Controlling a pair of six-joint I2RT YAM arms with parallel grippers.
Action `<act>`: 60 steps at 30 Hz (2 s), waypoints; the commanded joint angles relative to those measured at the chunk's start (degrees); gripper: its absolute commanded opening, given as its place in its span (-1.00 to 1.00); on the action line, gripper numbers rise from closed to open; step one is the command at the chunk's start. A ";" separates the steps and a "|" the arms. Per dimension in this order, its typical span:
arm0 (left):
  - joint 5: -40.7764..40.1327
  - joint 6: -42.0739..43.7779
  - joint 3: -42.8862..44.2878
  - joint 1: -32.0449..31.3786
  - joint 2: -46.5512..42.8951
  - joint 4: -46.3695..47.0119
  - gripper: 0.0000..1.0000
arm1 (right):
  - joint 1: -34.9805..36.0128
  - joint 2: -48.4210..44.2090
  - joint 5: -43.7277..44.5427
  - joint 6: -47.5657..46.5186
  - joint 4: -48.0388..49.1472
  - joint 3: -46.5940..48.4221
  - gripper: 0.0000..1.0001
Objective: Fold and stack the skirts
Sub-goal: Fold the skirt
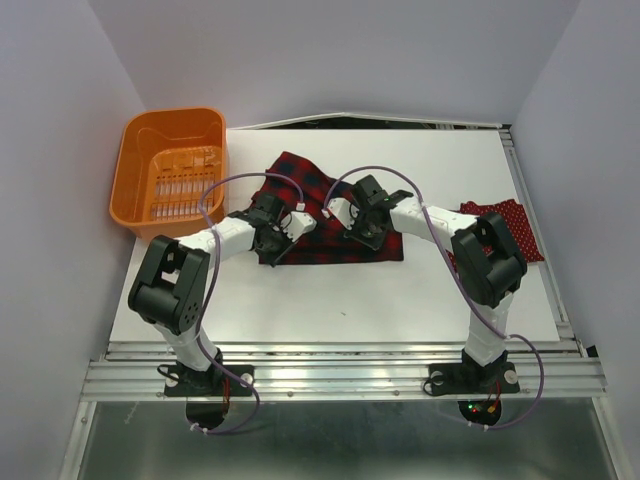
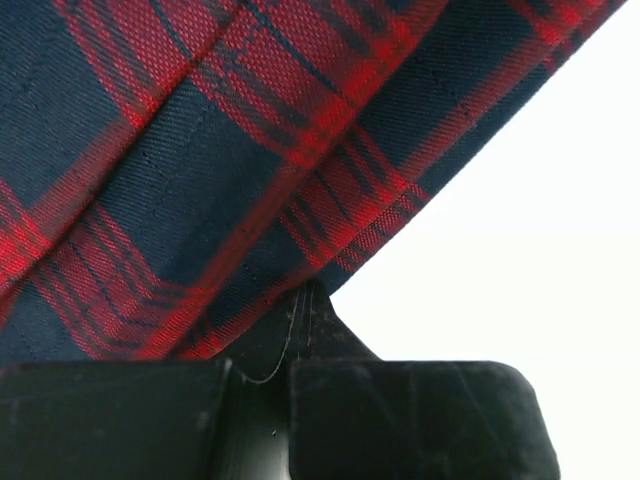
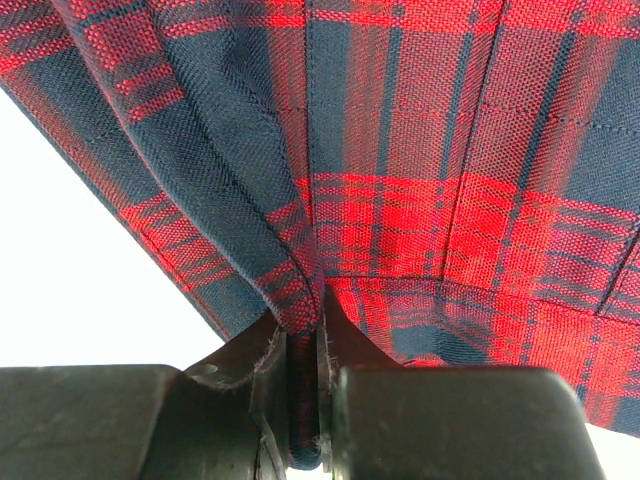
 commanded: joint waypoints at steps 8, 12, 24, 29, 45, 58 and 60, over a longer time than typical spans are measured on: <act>-4.00 6.75 -3.89 2.28 2.96 -0.86 -1.00 | -2.16 -3.31 2.98 -3.40 -0.02 -3.53 -0.99; -3.55 6.49 -3.28 2.28 3.31 -2.00 -1.00 | -3.22 -4.37 3.07 -4.89 0.24 -3.62 -0.99; -3.90 7.19 -3.45 2.72 3.92 -2.70 -1.00 | -6.12 -7.71 6.14 -10.78 1.65 -5.63 -0.99; -3.56 7.28 -3.54 3.33 3.84 -2.97 -1.00 | -7.17 -8.94 6.32 -10.61 2.44 -8.89 -0.99; -2.85 5.96 -3.36 3.42 3.92 -3.41 -1.00 | -7.17 -10.78 1.84 -6.65 2.88 -14.95 -0.99; -2.94 4.65 -4.33 3.42 2.52 -2.62 -1.00 | -7.17 -13.07 -3.96 -4.98 -3.97 -10.47 -0.92; -3.03 4.56 -3.90 3.42 2.61 -2.62 -1.00 | -7.17 -13.07 -3.96 -5.59 -3.97 -11.96 -0.88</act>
